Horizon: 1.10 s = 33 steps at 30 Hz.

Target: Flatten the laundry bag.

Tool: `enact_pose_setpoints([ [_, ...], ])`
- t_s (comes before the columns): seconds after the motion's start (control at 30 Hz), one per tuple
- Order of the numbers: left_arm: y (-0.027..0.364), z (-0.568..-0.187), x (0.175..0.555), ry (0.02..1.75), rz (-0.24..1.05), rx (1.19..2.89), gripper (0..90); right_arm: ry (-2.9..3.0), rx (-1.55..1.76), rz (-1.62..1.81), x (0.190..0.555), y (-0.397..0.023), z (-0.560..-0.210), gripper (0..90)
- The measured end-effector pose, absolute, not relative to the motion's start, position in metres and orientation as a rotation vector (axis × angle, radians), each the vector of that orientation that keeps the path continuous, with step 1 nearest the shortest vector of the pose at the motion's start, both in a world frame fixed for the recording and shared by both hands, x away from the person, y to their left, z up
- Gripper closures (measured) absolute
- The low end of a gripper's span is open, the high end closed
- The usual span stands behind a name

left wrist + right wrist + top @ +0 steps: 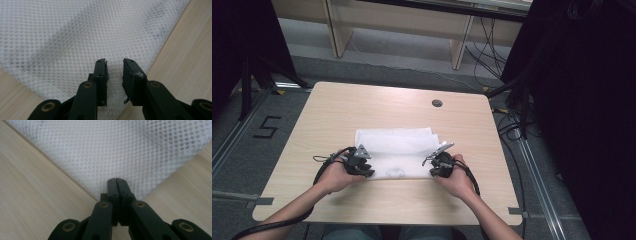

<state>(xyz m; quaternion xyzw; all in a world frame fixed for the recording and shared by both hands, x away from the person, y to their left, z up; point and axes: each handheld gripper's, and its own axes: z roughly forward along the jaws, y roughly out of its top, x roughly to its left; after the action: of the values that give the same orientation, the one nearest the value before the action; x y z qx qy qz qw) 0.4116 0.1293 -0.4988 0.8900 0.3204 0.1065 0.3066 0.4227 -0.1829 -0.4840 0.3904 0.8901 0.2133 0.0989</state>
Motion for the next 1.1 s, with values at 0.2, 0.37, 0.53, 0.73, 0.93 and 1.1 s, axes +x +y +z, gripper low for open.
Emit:
enact_pose_setpoints([
  [0.2, 0.123, -0.498, 0.416, 0.855, 0.266, 2.365, 71.9, 2.620, 1.198, 0.642, 0.424, -0.191, -0.484, 90.0],
  [0.37, 0.122, -0.500, 0.418, 0.858, 0.304, 2.345, 71.8, 2.611, 1.225, 0.638, 0.423, -0.190, -0.484, 90.0],
  [0.53, 0.122, -0.501, 0.418, 0.869, 0.298, 2.328, 71.7, 2.602, 1.206, 0.632, 0.423, -0.190, -0.484, 90.0],
  [0.73, 0.119, -0.500, 0.419, 0.859, 0.282, 2.346, 71.7, 2.611, 1.238, 0.617, 0.419, -0.192, -0.483, 90.0],
  [0.93, 0.111, -0.502, 0.419, 0.852, 0.299, 2.318, 71.6, 2.614, 1.247, 0.608, 0.417, -0.199, -0.483, 90.0],
  [1.1, 0.101, -0.502, 0.421, 0.826, 0.298, 2.328, 71.4, 2.613, 1.240, 0.589, 0.414, -0.208, -0.482, 90.0],
])
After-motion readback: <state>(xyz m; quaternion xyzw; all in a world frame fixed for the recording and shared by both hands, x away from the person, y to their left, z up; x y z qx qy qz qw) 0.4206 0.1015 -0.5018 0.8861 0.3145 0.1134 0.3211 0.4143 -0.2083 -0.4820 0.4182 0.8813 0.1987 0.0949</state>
